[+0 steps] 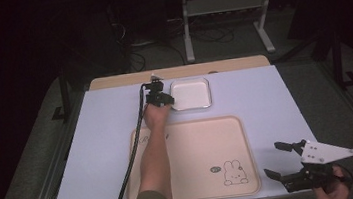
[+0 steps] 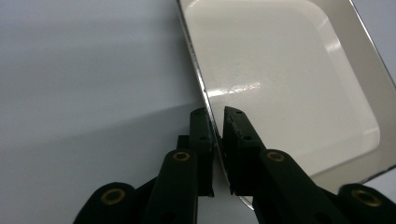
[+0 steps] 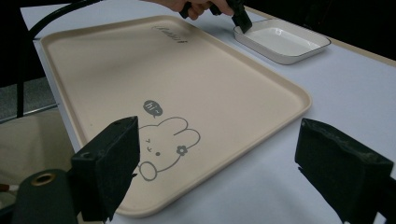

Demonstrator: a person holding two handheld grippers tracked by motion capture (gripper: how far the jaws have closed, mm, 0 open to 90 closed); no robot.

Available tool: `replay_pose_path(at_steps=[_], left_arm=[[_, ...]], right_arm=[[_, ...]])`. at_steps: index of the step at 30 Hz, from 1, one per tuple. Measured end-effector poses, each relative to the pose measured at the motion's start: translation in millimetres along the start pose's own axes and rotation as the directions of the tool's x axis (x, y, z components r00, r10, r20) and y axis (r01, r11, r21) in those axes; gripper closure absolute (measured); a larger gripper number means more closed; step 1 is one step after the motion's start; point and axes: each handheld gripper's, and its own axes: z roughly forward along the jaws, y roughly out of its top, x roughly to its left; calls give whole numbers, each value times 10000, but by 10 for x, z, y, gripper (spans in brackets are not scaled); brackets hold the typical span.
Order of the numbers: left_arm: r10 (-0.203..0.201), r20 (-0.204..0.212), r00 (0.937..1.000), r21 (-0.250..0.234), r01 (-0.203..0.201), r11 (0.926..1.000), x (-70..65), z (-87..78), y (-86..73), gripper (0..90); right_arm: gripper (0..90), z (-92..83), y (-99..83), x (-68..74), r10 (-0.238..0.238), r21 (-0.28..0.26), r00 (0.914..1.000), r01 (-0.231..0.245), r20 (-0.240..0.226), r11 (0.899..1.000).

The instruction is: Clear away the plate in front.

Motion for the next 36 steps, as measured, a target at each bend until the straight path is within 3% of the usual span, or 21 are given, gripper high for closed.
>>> replay_pose_path(at_steps=[9, 10, 11, 12, 22, 29, 30, 33, 36], left_arm=[[-656, 539, 9964, -216, 668, 9975, 13, 39, -20, 881], [-920, 727, 9931, -301, 944, 9951, 29, 48, -31, 883], [-920, 727, 9931, -301, 944, 9951, 29, 48, -31, 885], [-1255, 859, 9884, -435, 1296, 9906, 39, 55, -45, 886], [-1814, 1282, 9750, -727, 1916, 9788, 90, -25, -78, 887], [-1639, 1641, 9727, -1165, 1841, 9760, 101, -198, -49, 887], [-1704, 1800, 9688, -1326, 1956, 9717, 98, -263, -47, 887], [-1765, 1907, 9656, -1440, 2054, 9680, 95, -324, -45, 887], [-1626, 1977, 9667, -1592, 1954, 9677, 90, -414, -31, 887]], right_arm=[[131, -18, 2, -10, 36, -158, 10000, -37, -84, 9999], [131, -15, 1, -16, 51, -166, 9999, -52, -104, 9998], [131, -15, 1, -16, 51, -166, 9999, -52, -104, 9998], [131, -17, -5, -13, 36, -135, 9999, -38, -112, 9999], [131, -17, -11, -7, 59, -117, 10000, -60, -77, 9999], [131, -4, -7, -9, 131, -107, 9999, -131, -44, 9999], [131, 0, -7, -3, 110, -63, 9999, -110, -54, 9999], [131, 6, -1, 2, 65, -86, 10000, -66, -43, 9999], [131, 19, 9, 9, 37, -56, 9999, -37, -101, 10000]])
